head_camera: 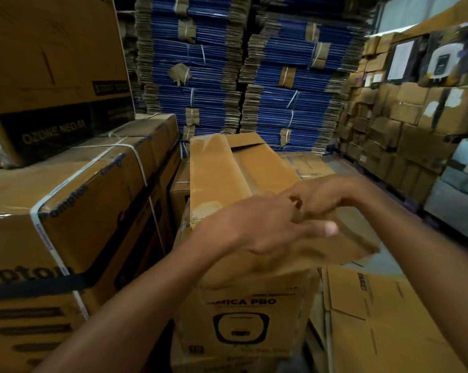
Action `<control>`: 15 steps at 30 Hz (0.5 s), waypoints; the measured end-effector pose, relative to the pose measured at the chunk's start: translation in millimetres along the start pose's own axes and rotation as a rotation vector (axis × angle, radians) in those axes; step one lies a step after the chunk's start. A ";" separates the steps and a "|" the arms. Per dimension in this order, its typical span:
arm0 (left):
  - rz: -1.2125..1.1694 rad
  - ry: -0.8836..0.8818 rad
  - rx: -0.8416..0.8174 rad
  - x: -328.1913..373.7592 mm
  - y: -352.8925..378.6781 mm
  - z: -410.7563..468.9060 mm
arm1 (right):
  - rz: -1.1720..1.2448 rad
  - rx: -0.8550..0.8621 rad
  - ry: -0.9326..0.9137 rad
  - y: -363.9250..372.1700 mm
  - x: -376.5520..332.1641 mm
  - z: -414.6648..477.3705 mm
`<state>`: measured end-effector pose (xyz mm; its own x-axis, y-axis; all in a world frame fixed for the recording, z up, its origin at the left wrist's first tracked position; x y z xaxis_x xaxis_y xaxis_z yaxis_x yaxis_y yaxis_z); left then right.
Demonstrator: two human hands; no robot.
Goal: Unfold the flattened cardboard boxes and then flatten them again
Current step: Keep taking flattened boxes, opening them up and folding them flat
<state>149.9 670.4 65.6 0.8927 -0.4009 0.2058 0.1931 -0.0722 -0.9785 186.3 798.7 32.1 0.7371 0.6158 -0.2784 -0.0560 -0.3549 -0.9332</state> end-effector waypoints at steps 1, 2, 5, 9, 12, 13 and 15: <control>-0.038 -0.027 -0.003 -19.1 -0.3 8.1 | -0.054 -0.002 0.005 10.9 -4.8 -6.2; 0.001 -0.059 0.053 -39.3 -5.4 13.9 | -0.086 -0.010 0.070 21.1 -3.4 -10.9; 0.145 -0.116 0.158 -91.9 6.5 34.3 | -0.247 0.173 0.209 41.8 -8.5 -19.7; 0.213 -0.023 -0.065 -108.4 45.0 49.1 | -0.210 0.497 0.152 52.5 -17.2 -24.2; 0.325 0.006 0.042 -103.9 27.3 50.6 | -0.196 0.590 0.152 54.3 -10.7 -30.0; 0.377 0.010 0.128 -100.8 12.9 49.1 | -0.194 0.616 0.144 54.0 -9.9 -30.5; 0.388 -0.008 0.340 -94.6 -24.6 38.4 | -0.200 0.649 0.153 53.8 -4.8 -28.9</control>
<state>76.3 745.2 70.7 0.9279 -0.3321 -0.1697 -0.0323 0.3817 -0.9237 199.2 756.4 -10.2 0.8591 0.5027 -0.0960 -0.2651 0.2767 -0.9237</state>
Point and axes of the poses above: each hand's wrist, its own z-axis towards the middle knuckle, its own y-axis out of the palm, x = y × z, the point moved 10 cm from there along z, towards the middle knuckle, and after that the axes turned 4 degrees about z, right-handed, at the moved point
